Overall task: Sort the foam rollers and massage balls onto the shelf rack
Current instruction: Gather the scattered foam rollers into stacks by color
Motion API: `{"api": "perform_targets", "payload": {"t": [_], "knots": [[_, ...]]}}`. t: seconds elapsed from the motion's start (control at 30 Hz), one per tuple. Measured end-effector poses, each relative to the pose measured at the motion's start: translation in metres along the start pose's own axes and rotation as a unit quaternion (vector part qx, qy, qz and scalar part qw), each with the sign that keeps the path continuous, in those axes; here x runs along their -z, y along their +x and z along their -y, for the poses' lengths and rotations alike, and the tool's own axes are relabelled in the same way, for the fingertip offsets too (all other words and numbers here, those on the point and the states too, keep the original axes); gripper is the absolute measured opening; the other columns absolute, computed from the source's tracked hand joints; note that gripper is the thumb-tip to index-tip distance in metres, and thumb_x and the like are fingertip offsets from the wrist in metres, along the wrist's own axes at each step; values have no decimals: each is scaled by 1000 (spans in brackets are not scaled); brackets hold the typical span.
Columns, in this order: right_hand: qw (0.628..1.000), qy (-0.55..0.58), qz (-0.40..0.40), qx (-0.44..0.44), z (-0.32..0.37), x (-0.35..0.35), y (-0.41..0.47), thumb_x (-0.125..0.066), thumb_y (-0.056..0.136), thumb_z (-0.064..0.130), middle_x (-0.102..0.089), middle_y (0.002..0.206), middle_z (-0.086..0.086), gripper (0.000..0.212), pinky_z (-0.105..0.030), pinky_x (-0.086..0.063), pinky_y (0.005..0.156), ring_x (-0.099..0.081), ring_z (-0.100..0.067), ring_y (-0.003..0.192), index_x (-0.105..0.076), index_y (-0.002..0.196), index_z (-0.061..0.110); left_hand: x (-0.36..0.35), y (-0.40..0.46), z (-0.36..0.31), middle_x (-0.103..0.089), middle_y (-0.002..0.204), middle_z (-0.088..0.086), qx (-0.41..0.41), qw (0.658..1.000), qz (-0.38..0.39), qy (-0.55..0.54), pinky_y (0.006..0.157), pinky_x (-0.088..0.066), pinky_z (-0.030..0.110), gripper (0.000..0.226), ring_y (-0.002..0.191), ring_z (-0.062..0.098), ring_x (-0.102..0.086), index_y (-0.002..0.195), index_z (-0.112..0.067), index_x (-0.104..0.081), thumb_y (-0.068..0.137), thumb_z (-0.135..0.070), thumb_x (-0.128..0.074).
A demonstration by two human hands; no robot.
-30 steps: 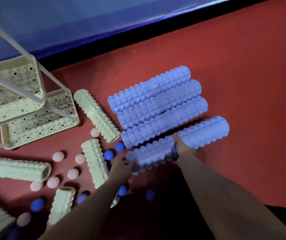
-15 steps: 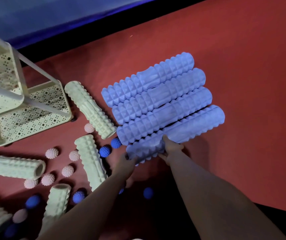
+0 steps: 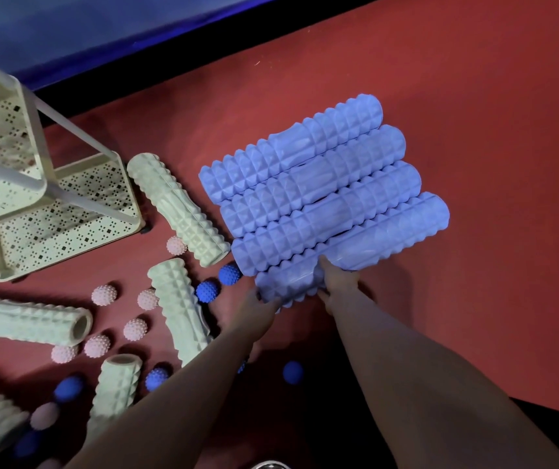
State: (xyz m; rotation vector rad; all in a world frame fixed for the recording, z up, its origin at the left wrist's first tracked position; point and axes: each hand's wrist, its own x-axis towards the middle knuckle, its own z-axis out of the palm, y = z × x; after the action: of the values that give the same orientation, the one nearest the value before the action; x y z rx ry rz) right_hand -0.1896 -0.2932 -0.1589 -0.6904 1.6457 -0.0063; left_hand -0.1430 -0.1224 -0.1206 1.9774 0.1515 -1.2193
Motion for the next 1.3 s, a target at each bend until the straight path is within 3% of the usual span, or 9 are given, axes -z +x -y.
{"api": "perform_targets", "payload": {"t": [0.1,0.23,0.37,0.47,0.57,0.67,0.77,0.97,1.3], "knots": [[1000,-6,-2,9,-3,-6,2,-82,69,29,-69,115,-13,82,-49,-62,81,-72,-30,89,-40,138,15,1,0,1,-70,81,-2,8,1000,4,-8,57,-43,18,18,63,2,-59,100,-13,-66,91,-28,-69],[999,-5,46,1,-2,-10,-7,-76,85,15,-68,112,-18,61,-39,-62,60,-71,-30,84,-40,135,15,10,1,1,-69,108,2,-7,1000,-20,-2,66,-46,24,42,84,9,-63,126,-18,-57,86,-17,-70],[994,-102,36,6,-1,-12,-5,-73,80,31,-67,80,-14,54,-41,-59,74,-64,-28,62,-43,120,13,17,-2,-1,-69,111,4,-10,1000,-11,20,67,-46,23,40,83,10,-61,125,-17,-58,87,-18,-70],[982,-177,-11,59,-17,-10,50,-68,46,35,-69,93,-11,72,-27,-55,59,-63,-23,59,-53,112,9,23,-15,-4,-66,125,-2,-29,998,-16,45,72,-44,19,46,99,10,-62,136,-19,-56,92,-28,-68],[967,-228,-41,103,-3,-14,-9,-67,67,38,-65,116,-16,64,-40,-55,81,-66,-31,92,-52,121,7,39,-37,-5,-52,132,-5,-44,992,-23,119,90,-38,24,48,116,16,-54,144,-11,-47,97,-17,-60],[901,-383,-35,198,2,-20,-75,-52,96,33,-51,136,-19,52,-45,-44,103,-52,-38,123,-43,140,6,65,-59,3,-46,147,8,-58,973,-52,215,103,-37,29,51,133,26,-47,147,-11,-42,100,-25,-54],[831,-470,20,296,-12,-27,-122,-51,100,38,-40,151,-16,62,-46,-40,108,-47,-37,133,-32,152,11,102,-82,17,-42,151,11,-70,959,-88,259,111,-34,34,53,137,29,-44,148,-13,-42,100,-33,-53],[616,-644,119,438,-50,-29,-210,-44,101,49,-35,159,-7,62,-40,-32,117,-35,-27,144,-34,154,18,172,-149,54,-32,159,5,-91,937,-119,316,116,-33,39,58,143,26,-37,153,-19,-33,102,-44,-45],[556,-649,117,507,-115,-4,-336,-48,96,54,-49,146,-2,61,-42,-43,106,-48,-29,131,-42,146,21,222,-276,118,-39,152,5,-134,940,-193,248,109,-36,33,55,133,24,-46,147,-16,-42,100,-44,-50]]}}
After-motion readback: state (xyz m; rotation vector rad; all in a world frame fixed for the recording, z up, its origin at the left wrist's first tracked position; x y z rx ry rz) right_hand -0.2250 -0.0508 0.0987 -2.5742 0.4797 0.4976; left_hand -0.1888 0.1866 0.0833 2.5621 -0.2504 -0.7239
